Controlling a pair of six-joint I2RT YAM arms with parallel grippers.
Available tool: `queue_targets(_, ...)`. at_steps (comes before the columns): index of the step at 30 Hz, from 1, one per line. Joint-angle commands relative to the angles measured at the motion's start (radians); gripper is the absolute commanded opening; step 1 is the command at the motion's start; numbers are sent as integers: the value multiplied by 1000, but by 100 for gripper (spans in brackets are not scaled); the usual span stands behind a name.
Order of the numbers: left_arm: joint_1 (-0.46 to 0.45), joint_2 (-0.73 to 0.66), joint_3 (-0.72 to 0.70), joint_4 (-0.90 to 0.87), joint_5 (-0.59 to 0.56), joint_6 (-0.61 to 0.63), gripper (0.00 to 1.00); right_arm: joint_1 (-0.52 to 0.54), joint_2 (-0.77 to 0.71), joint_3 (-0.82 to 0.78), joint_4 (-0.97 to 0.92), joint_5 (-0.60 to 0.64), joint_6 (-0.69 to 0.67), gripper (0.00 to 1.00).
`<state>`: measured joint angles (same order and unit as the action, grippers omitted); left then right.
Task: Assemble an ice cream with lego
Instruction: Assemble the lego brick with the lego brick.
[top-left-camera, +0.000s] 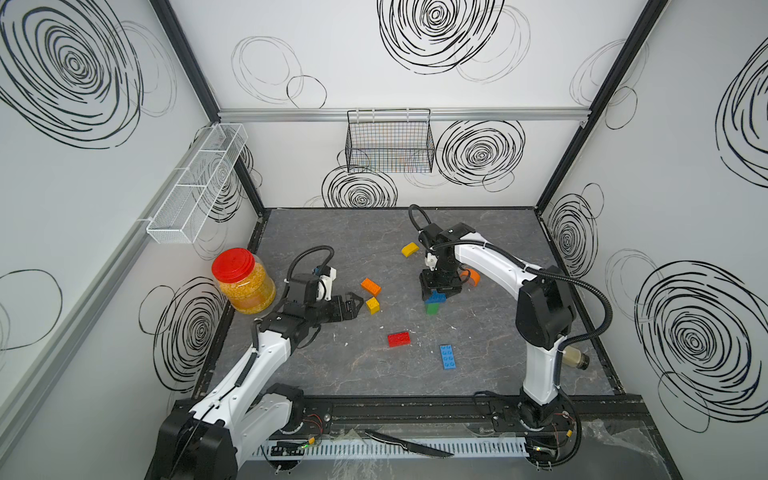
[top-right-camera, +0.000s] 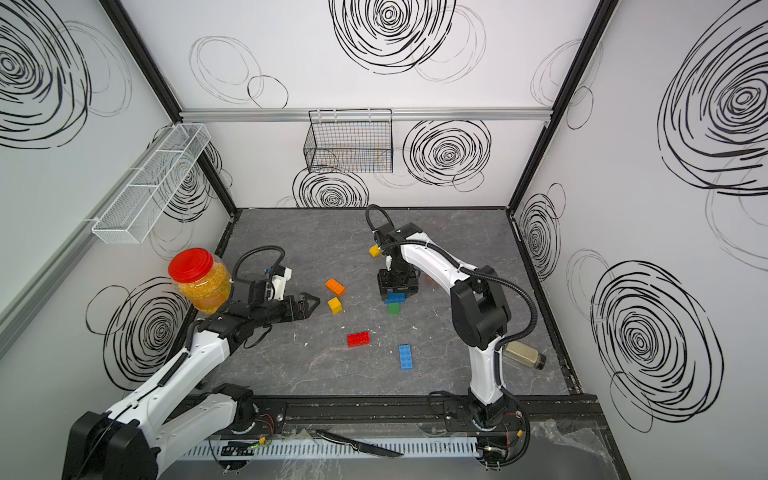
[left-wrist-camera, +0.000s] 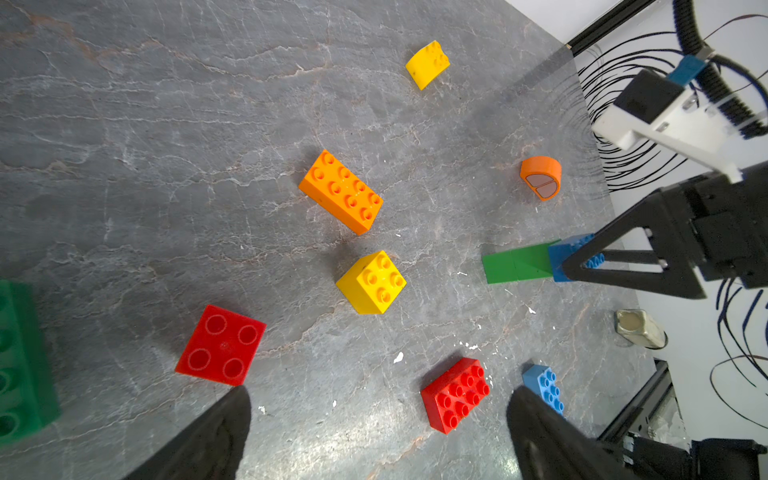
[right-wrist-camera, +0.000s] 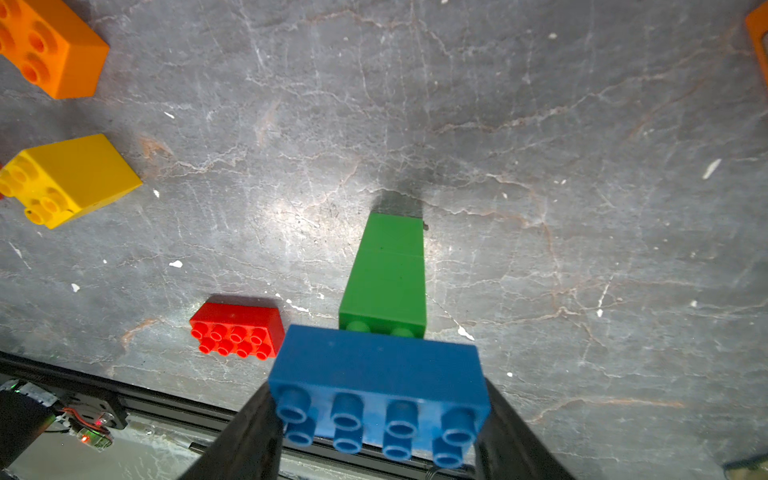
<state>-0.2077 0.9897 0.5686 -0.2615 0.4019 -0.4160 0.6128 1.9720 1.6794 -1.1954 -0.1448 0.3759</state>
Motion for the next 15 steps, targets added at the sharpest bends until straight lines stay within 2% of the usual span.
queue_targets(1, -4, -2, 1, 11, 3, -3, 99, 11, 81, -14, -33, 60, -14, 40)
queue_targets(10, -3, -4, 1, 8, 2, -1, 99, 25, 92, -34, -41, 88, -23, 39)
queue_targets(15, -4, -4, 1, 10, 3, -1, 99, 16, 88, -57, -20, 25, -59, 38)
